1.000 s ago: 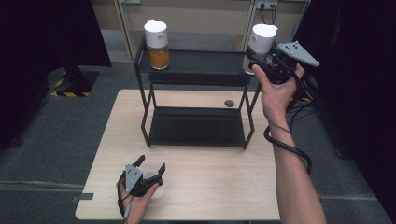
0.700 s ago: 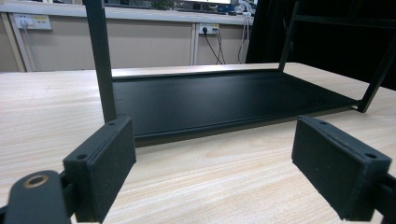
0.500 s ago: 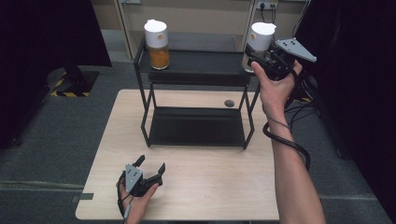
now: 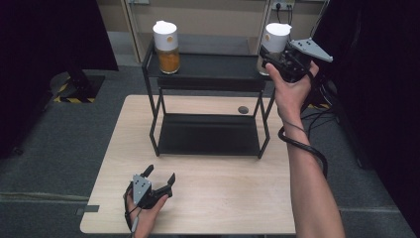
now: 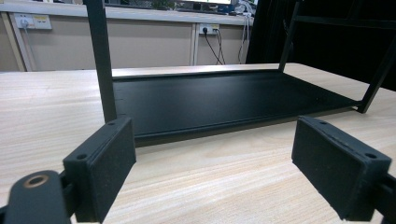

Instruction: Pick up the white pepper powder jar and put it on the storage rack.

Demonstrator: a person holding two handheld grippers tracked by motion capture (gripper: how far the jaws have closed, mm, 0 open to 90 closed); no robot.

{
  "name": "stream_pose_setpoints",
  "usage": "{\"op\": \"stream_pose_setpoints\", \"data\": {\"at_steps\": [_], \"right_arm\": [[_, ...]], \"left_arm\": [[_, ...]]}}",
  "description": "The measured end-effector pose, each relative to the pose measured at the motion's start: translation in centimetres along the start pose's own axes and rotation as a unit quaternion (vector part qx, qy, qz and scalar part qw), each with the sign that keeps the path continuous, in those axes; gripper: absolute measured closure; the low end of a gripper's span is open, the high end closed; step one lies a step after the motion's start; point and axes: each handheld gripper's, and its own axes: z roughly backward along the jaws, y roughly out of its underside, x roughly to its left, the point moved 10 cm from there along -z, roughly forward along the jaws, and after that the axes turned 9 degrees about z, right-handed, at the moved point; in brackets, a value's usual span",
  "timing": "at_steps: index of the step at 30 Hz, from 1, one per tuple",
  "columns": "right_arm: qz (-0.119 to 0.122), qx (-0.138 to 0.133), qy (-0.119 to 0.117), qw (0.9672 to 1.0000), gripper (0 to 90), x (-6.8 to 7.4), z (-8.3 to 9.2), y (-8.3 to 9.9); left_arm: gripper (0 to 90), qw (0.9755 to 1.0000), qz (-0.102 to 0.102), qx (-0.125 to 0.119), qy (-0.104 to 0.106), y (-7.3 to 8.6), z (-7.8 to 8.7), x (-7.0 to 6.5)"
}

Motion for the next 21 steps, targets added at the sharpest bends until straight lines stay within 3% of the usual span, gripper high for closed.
{"op": "stream_pose_setpoints", "data": {"at_steps": [21], "right_arm": [[0.010, 0.015, 0.007, 0.9998, 30.6, -0.3, -1.9, 0.2]], "left_arm": [[13.0, 1.0000, 0.000, 0.000, 0.001, 0.0, 0.0, 0.0]]}}
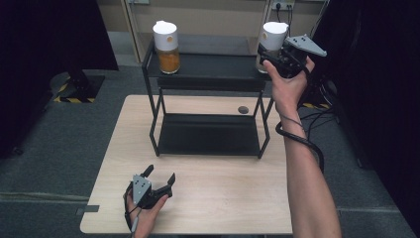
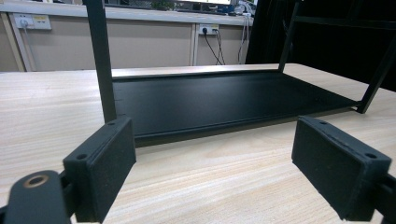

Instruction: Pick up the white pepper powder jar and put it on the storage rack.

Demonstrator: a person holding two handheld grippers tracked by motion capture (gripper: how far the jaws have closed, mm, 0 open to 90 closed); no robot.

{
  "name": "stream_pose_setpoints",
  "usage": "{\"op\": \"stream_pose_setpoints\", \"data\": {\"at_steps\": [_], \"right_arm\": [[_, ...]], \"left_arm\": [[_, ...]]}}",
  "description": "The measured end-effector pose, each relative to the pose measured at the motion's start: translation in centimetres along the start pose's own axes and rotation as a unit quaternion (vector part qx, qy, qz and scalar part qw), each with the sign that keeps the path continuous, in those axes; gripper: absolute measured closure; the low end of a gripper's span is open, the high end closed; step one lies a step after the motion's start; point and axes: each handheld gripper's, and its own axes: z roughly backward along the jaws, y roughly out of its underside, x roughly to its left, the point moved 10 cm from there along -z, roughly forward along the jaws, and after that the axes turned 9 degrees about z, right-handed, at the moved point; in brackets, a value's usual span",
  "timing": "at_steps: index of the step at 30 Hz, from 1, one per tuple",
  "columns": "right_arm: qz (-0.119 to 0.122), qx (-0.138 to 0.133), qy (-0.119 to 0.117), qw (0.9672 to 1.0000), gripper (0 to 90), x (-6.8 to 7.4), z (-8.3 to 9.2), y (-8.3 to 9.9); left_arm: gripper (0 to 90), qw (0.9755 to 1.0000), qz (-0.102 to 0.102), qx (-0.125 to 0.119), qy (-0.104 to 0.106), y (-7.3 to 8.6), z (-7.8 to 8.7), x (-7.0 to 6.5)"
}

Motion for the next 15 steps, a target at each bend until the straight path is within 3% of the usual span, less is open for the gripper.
{"op": "stream_pose_setpoints", "data": {"at_steps": [15], "right_arm": [[-0.002, 0.008, 0.006, 0.9999, 30.5, -0.09, -0.95, 0.05]], "left_arm": [[13.1, 1.0000, -0.001, 0.000, 0.000, 0.00, -0.01, -0.03]]}}
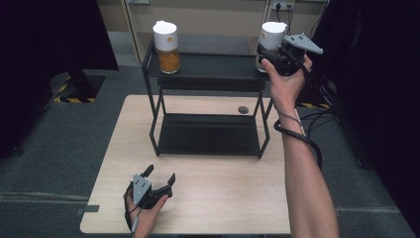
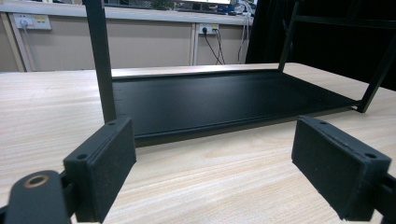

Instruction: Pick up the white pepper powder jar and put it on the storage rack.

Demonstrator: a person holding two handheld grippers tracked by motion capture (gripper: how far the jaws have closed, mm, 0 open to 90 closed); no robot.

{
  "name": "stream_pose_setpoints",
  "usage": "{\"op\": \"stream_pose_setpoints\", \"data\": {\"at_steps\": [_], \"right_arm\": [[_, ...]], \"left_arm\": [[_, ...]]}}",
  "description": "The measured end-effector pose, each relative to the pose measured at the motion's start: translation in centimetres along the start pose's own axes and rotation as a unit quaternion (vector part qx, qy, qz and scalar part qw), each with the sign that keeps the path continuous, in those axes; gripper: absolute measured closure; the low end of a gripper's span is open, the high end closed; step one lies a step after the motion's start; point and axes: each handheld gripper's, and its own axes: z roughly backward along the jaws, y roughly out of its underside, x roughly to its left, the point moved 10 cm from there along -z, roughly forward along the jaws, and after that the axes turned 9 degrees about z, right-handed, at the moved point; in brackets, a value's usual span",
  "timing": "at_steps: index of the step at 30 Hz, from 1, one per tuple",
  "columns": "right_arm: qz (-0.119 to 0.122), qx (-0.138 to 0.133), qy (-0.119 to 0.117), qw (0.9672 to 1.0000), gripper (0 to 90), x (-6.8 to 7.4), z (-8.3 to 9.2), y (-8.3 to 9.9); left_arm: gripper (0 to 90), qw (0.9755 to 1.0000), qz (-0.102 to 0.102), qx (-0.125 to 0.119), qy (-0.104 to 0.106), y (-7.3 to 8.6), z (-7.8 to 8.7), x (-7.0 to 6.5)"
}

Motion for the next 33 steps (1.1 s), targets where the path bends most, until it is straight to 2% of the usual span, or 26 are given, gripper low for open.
{"op": "stream_pose_setpoints", "data": {"at_steps": [15, 30, 33], "right_arm": [[-0.001, 0.006, 0.005, 1.0000, 30.5, 0.01, -0.50, 0.31], [-0.003, 0.006, -0.001, 1.0000, 29.9, -0.13, -0.39, 0.34], [-0.011, 0.005, -0.003, 0.9999, 24.4, -0.22, -0.29, 0.29]], "left_arm": [[13.1, 1.0000, 0.000, 0.000, 0.000, 0.00, 0.00, 0.01], [13.2, 1.0000, -0.002, -0.002, 0.001, 0.04, 0.01, -0.06], [13.1, 1.0000, -0.001, -0.001, 0.001, 0.03, -0.01, -0.06]]}}
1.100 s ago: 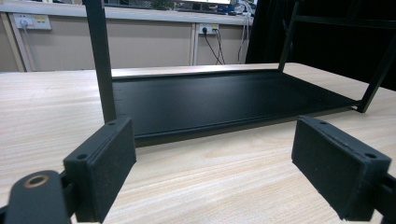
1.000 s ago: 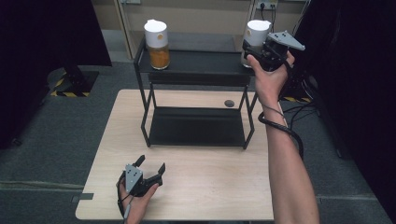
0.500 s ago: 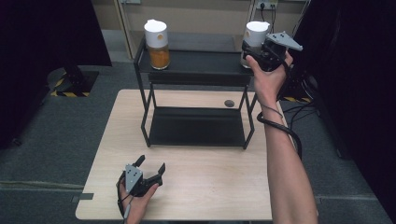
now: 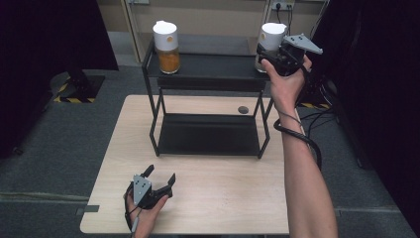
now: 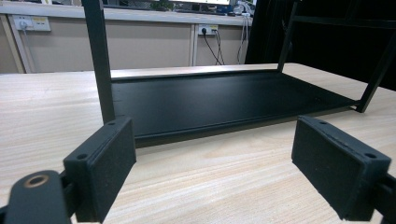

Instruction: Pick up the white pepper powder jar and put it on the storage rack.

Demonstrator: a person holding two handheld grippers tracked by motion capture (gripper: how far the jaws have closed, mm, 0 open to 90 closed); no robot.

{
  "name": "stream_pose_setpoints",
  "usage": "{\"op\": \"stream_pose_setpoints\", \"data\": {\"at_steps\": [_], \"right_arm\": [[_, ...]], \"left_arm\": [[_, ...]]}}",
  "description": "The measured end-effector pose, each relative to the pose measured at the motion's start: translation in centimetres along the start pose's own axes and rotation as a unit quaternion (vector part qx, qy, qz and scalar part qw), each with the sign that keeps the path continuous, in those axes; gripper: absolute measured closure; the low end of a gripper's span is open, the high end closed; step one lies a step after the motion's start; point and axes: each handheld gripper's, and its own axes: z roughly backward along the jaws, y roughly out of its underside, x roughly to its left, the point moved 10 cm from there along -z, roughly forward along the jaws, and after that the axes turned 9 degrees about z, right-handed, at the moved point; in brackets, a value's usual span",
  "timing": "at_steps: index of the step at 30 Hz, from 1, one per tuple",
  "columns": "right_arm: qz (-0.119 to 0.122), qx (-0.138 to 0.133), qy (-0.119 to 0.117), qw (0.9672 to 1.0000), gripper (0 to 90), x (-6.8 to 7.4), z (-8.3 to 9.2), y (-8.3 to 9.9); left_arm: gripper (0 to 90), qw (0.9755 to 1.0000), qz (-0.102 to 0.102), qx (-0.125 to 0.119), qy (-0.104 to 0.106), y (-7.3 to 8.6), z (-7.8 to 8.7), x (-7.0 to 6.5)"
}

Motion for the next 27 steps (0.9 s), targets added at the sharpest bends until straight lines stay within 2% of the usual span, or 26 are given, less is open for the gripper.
{"op": "stream_pose_setpoints", "data": {"at_steps": [5, 10, 27], "right_arm": [[0.003, 0.001, 0.001, 1.0000, 13.0, 0.3, 0.4, -0.3], [-0.003, 0.000, -0.007, 1.0000, 6.6, 0.6, 0.9, -0.3], [-0.018, -0.011, -0.028, 0.9994, 3.2, 0.8, 3.7, 0.5]], "left_arm": [[13.2, 1.0000, -0.001, -0.002, 0.001, 0.0, 0.0, -0.1], [13.2, 1.0000, -0.002, -0.003, 0.001, 0.0, 0.0, -0.1], [13.2, 1.0000, -0.006, -0.001, 0.002, 0.0, -0.1, -0.2]]}}
